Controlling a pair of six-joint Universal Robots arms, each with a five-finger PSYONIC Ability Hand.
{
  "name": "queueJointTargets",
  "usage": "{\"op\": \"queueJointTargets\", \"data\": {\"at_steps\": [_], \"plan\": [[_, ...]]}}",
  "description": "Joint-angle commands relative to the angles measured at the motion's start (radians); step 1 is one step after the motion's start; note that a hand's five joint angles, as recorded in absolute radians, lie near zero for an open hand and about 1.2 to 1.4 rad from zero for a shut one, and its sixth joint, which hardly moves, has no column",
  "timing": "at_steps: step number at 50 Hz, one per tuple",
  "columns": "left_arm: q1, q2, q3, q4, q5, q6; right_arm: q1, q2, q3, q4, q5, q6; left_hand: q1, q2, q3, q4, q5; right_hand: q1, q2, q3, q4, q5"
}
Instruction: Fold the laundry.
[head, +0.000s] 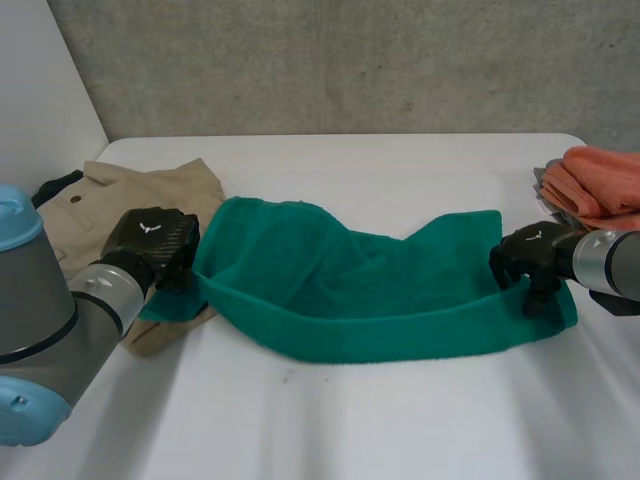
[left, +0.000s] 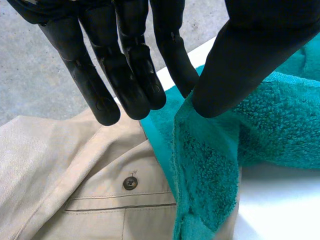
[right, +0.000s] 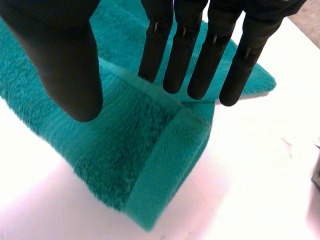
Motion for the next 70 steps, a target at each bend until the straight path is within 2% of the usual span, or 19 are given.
{"op": "queueJointTargets", "data": {"at_steps": [1, 7, 10, 15, 19, 22, 23, 24, 26, 27, 30, 32, 39, 42, 52, 59, 63, 65, 70], "plan": [[0.011, 0.007, -0.021, 0.001, 0.012, 0.002, 0.013, 0.041, 0.008, -0.019, 0.067, -0.064, 0.238, 0.198, 0.202, 0.193, 0.252, 0.036, 0.034, 0.048, 0.055, 0.073], [0.019, -0.001, -0.026, 0.004, 0.016, 0.003, 0.022, 0.083, -0.01, -0.069, 0.097, -0.062, 0.238, 0.198, 0.202, 0.193, 0.252, 0.101, 0.098, 0.112, 0.119, 0.137], [0.02, -0.018, -0.02, 0.005, 0.023, 0.013, 0.034, 0.088, -0.03, -0.089, 0.095, -0.048, 0.238, 0.198, 0.202, 0.193, 0.252, 0.648, 0.646, 0.66, 0.667, 0.685], [0.02, -0.073, 0.045, 0.065, 0.041, 0.068, 0.062, 0.085, -0.114, -0.166, 0.089, 0.011, 0.238, 0.198, 0.202, 0.193, 0.252, 0.674, 0.672, 0.685, 0.692, 0.71], [0.028, -0.108, 0.172, 0.212, 0.05, 0.099, 0.079, 0.069, -0.255, -0.351, 0.097, 0.117, 0.238, 0.198, 0.202, 0.193, 0.252, 0.674, 0.672, 0.685, 0.692, 0.71], [0.039, -0.091, 0.278, 0.425, 0.07, 0.086, 0.077, 0.034, -0.341, -0.589, 0.121, 0.235, 0.238, 0.198, 0.202, 0.193, 0.252, 0.674, 0.672, 0.685, 0.692, 0.71], [0.046, -0.073, 0.328, 0.547, 0.076, 0.073, 0.076, 0.02, -0.351, -0.656, 0.129, 0.267, 0.238, 0.198, 0.202, 0.193, 0.252, 0.674, 0.672, 0.685, 0.692, 0.71], [0.048, -0.062, 0.35, 0.608, 0.078, 0.063, 0.071, -0.01, -0.352, -0.804, 0.148, 0.342, 0.238, 0.198, 0.202, 0.193, 0.252, 0.674, 0.672, 0.685, 0.692, 0.71], [0.051, -0.036, 0.397, 0.717, 0.079, 0.043, 0.068, -0.043, -0.335, -0.917, 0.158, 0.404, 0.238, 0.198, 0.202, 0.193, 0.252, 0.674, 0.672, 0.685, 0.692, 0.71], [0.052, -0.019, 0.44, 0.784, 0.076, 0.014, 0.07, -0.076, -0.305, -1.032, 0.165, 0.465, 0.238, 0.198, 0.202, 0.193, 0.252, 0.674, 0.672, 0.685, 0.692, 0.71], [0.054, -0.012, 0.505, 0.766, 0.076, -0.038, 0.062, -0.118, -0.251, -1.16, 0.166, 0.525, 0.238, 0.198, 0.202, 0.193, 0.252, 0.674, 0.672, 0.685, 0.692, 0.71], [0.062, -0.024, 0.56, 0.678, 0.076, -0.072, 0.06, -0.141, -0.213, -1.206, 0.155, 0.544, 0.238, 0.198, 0.202, 0.193, 0.252, 0.674, 0.672, 0.685, 0.692, 0.71], [0.095, -0.088, 0.605, 0.382, 0.053, -0.084, 0.053, -0.121, -0.18, -1.111, 0.115, 0.541, 0.238, 0.198, 0.202, 0.193, 0.252, 0.674, 0.672, 0.685, 0.692, 0.71], [0.098, -0.104, 0.541, 0.326, 0.05, -0.086, 0.05, -0.103, -0.168, -1.059, 0.104, 0.538, 0.238, 0.198, 0.202, 0.193, 0.252, 0.674, 0.672, 0.685, 0.692, 0.71], [0.072, -0.169, 0.263, 0.367, 0.105, -0.064, 0.065, -0.012, -0.003, -0.942, 0.011, 0.479, 0.238, 0.198, 0.202, 0.193, 0.252, 0.674, 0.672, 0.685, 0.692, 0.71], [0.037, -0.223, 0.073, 0.299, 0.11, 0.089, 0.051, 0.029, 0.111, -0.812, -0.002, 0.365, 0.238, 0.198, 0.202, 0.193, 0.252, 0.674, 0.672, 0.685, 0.692, 0.71], [0.031, -0.167, -0.031, 0.158, 0.089, 0.207, 0.03, -0.021, 0.162, -0.607, -0.028, 0.23, 0.238, 0.198, 0.202, 0.193, 0.252, 0.674, 0.672, 0.685, 0.692, 0.71], [0.029, -0.127, -0.061, 0.095, 0.078, 0.232, 0.021, -0.047, 0.182, -0.53, -0.028, 0.176, 0.238, 0.198, 0.202, 0.193, 0.252, 0.674, 0.672, 0.685, 0.692, 0.71], [0.046, 0.057, -0.15, -0.172, 0.065, 0.276, -0.05, -0.176, 0.278, -0.219, -0.015, -0.074, 0.238, 0.198, 0.202, 0.193, 0.252, 0.674, 0.672, 0.685, 0.692, 0.71]]}}
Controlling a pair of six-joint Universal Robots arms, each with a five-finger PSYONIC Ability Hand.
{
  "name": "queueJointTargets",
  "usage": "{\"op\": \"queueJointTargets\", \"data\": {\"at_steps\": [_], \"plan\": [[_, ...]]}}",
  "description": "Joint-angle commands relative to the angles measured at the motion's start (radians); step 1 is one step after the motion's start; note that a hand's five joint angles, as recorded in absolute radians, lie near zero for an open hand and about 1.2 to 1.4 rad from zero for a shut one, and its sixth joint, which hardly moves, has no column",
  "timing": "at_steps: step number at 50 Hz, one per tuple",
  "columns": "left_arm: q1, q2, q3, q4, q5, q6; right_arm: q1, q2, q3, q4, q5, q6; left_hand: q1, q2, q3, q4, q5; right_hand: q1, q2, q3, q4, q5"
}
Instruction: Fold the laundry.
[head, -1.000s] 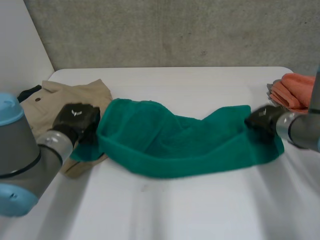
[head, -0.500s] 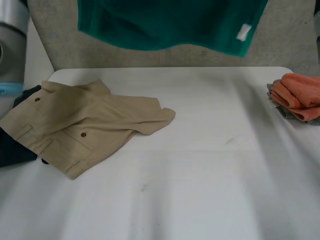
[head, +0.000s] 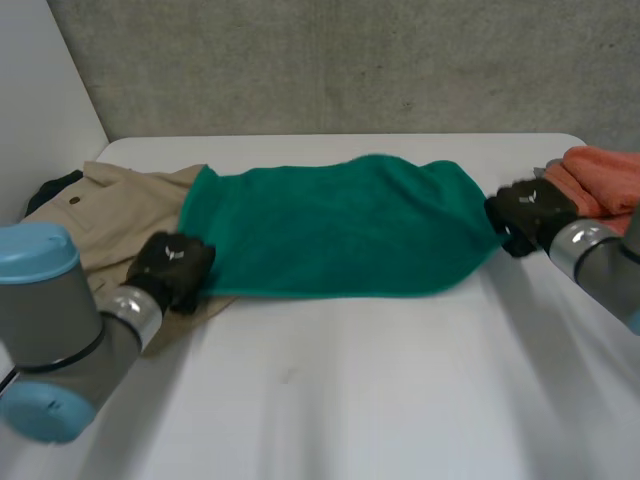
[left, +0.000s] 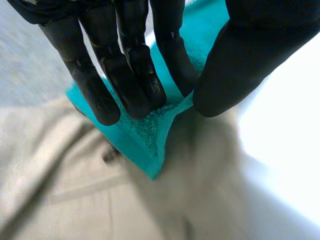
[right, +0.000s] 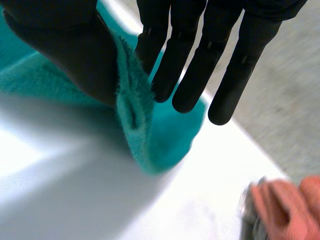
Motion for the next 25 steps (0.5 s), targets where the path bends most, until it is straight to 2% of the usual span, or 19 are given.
{"op": "queueJointTargets", "data": {"at_steps": [1, 5, 9, 10, 15, 25], "plan": [[0.028, 0.252, -0.118, -0.376, -0.016, 0.075, -0.1, -0.187, 0.138, 0.428, 0.016, -0.347, 0.238, 0.196, 0.201, 0.193, 0.252, 0.264, 0.215, 0.208, 0.196, 0.223], [0.056, 0.361, -0.149, -0.588, 0.005, 0.127, -0.176, -0.297, 0.241, 0.591, 0.013, -0.548, 0.238, 0.196, 0.201, 0.193, 0.252, 0.264, 0.215, 0.208, 0.196, 0.223], [0.062, 0.427, -0.152, -0.737, 0.054, 0.176, -0.206, -0.346, 0.307, 0.615, -0.029, -0.676, 0.238, 0.196, 0.201, 0.193, 0.252, 0.264, 0.215, 0.208, 0.196, 0.223], [0.062, 0.434, -0.148, -0.739, 0.068, 0.181, -0.204, -0.345, 0.313, 0.609, -0.035, -0.676, 0.238, 0.196, 0.201, 0.193, 0.252, 0.264, 0.215, 0.208, 0.196, 0.223], [0.045, 0.42, -0.105, -0.652, 0.094, 0.178, -0.171, -0.307, 0.299, 0.555, -0.036, -0.623, 0.238, 0.196, 0.201, 0.193, 0.252, 0.264, 0.215, 0.208, 0.196, 0.223], [-0.015, 0.196, 0.062, -0.288, -0.004, 0.163, -0.071, -0.143, 0.123, 0.268, 0.005, -0.316, 0.238, 0.196, 0.201, 0.193, 0.252, 0.264, 0.215, 0.208, 0.196, 0.223]]}}
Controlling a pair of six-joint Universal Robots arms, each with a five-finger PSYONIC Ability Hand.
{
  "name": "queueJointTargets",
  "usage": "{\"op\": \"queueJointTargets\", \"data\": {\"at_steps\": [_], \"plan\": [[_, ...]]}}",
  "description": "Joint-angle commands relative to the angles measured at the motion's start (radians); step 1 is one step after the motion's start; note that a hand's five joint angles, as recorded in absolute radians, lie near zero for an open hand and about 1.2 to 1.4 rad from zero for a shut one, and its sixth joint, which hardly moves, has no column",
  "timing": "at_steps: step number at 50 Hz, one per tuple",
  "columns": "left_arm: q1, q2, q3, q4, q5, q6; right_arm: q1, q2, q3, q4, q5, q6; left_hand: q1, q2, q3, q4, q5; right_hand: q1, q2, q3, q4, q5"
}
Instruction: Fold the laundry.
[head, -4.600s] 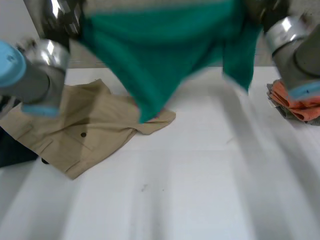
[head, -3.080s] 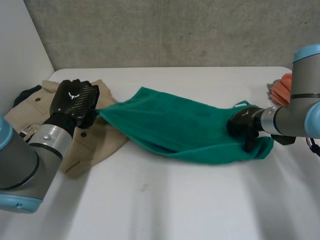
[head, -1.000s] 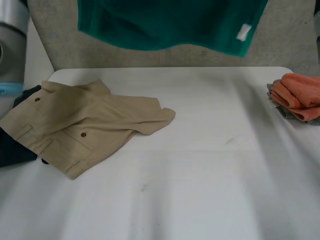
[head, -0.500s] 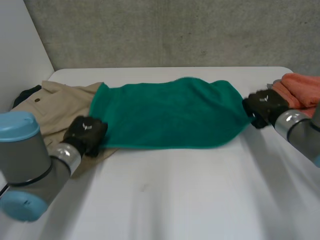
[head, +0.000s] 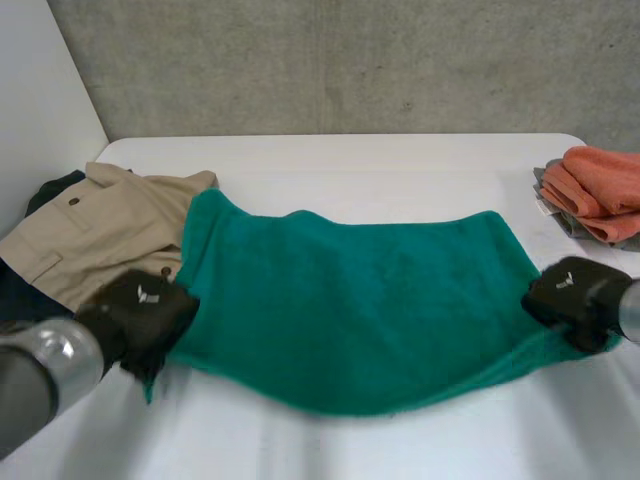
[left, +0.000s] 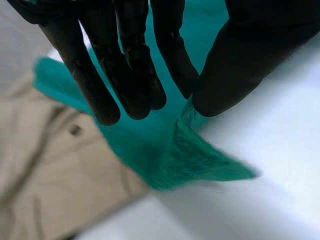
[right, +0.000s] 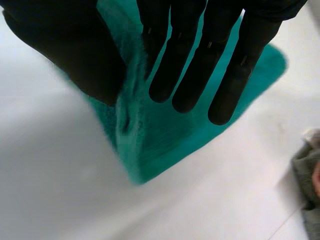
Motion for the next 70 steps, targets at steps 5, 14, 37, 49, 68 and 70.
{"op": "queueJointTargets", "data": {"at_steps": [5, 14, 37, 49, 68, 70], "plan": [[-0.046, -0.302, 0.225, 0.418, -0.064, -0.005, 0.106, 0.197, -0.209, -0.389, 0.055, 0.337, 0.238, 0.196, 0.201, 0.193, 0.252, 0.264, 0.215, 0.208, 0.196, 0.223], [-0.046, -0.584, 0.536, 0.598, -0.062, 0.016, 0.167, 0.382, -0.384, -0.698, 0.212, 0.448, 0.238, 0.196, 0.201, 0.193, 0.252, 0.264, 0.215, 0.208, 0.196, 0.223], [-0.097, -0.875, 0.897, 0.611, -0.065, 0.006, 0.265, 0.689, -0.691, -0.754, 0.396, 0.394, -0.983, -1.026, -1.021, -1.029, -0.97, -0.958, -1.007, -1.014, -1.025, -0.999], [-0.08, -0.714, 0.771, 0.641, -0.117, -0.082, 0.25, 0.565, -0.622, -0.71, 0.333, 0.512, -0.983, -1.026, -1.021, -1.029, -0.97, -0.958, -1.007, -1.014, -1.025, -0.999], [-0.055, -0.48, 0.584, 0.288, -0.169, -0.249, 0.175, 0.366, -0.542, -0.369, 0.2, 0.594, -0.983, -1.026, -1.021, -1.029, -0.97, -0.958, -1.007, -1.014, -1.025, -0.999], [-0.054, -0.479, 0.547, 0.282, -0.171, -0.247, 0.155, 0.343, -0.523, -0.349, 0.2, 0.595, -0.983, -1.026, -1.021, -1.029, -0.97, -0.958, -1.007, -1.014, -1.025, -0.999]]}}
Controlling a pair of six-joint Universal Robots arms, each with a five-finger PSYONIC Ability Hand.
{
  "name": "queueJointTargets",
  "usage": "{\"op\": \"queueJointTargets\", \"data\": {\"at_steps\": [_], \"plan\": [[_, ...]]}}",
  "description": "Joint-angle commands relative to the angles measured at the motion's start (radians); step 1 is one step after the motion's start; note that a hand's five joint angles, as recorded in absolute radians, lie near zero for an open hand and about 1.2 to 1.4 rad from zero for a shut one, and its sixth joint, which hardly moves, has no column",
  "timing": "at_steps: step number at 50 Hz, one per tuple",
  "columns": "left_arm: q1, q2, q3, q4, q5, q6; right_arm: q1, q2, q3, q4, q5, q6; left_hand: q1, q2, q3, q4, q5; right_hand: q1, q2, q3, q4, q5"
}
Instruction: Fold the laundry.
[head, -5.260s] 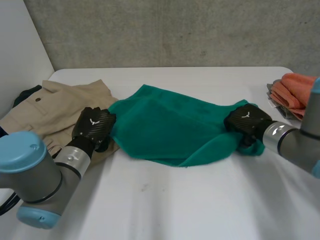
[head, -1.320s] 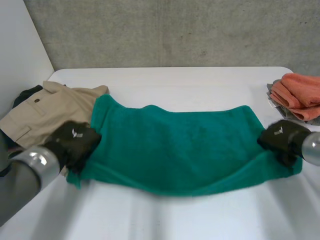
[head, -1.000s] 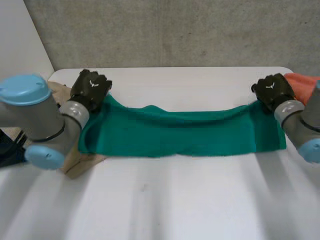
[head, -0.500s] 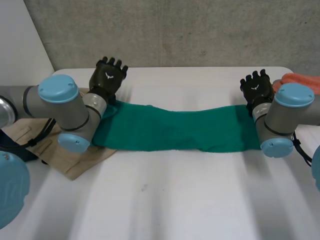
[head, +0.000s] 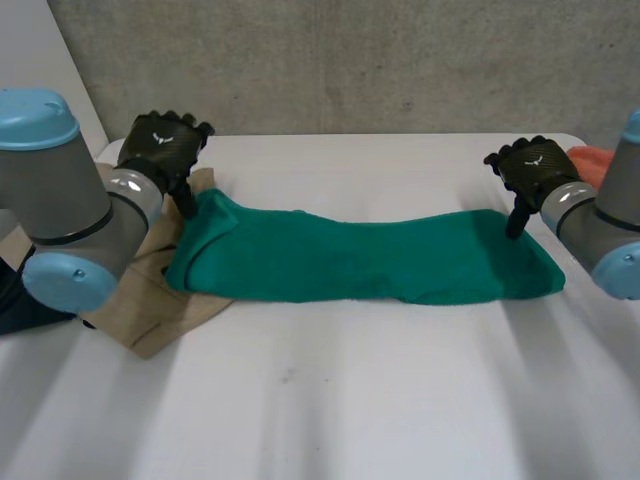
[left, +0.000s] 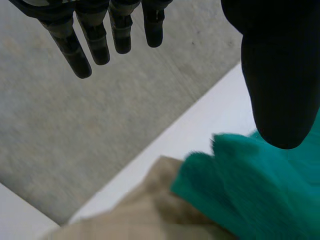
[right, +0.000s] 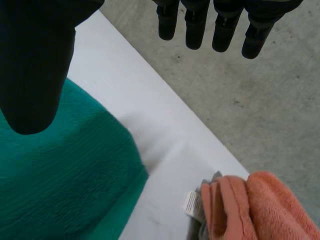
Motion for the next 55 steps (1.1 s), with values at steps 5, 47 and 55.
{"op": "queueJointTargets", "data": {"at_steps": [5, 47, 55], "plan": [[0.017, 0.016, -0.143, -0.014, -0.011, -0.002, -0.081, -0.109, 0.106, 0.155, -0.059, 0.007, -0.012, -0.032, -0.035, -0.026, -0.048, -0.051, -0.032, -0.031, -0.034, -0.043], [0.055, 0.158, -0.312, 0.181, -0.039, -0.068, -0.313, -0.138, 0.399, -0.081, -0.107, -0.104, -0.012, -0.032, -0.035, -0.026, -0.048, 1.171, 1.19, 1.191, 1.187, 1.179], [0.089, 0.267, -0.416, 0.185, 0.02, -0.122, -0.423, -0.158, 0.376, -0.043, -0.064, -0.352, -0.012, -0.032, -0.035, -0.026, -0.048, 1.171, 1.19, 1.191, 1.187, 1.179]]}}
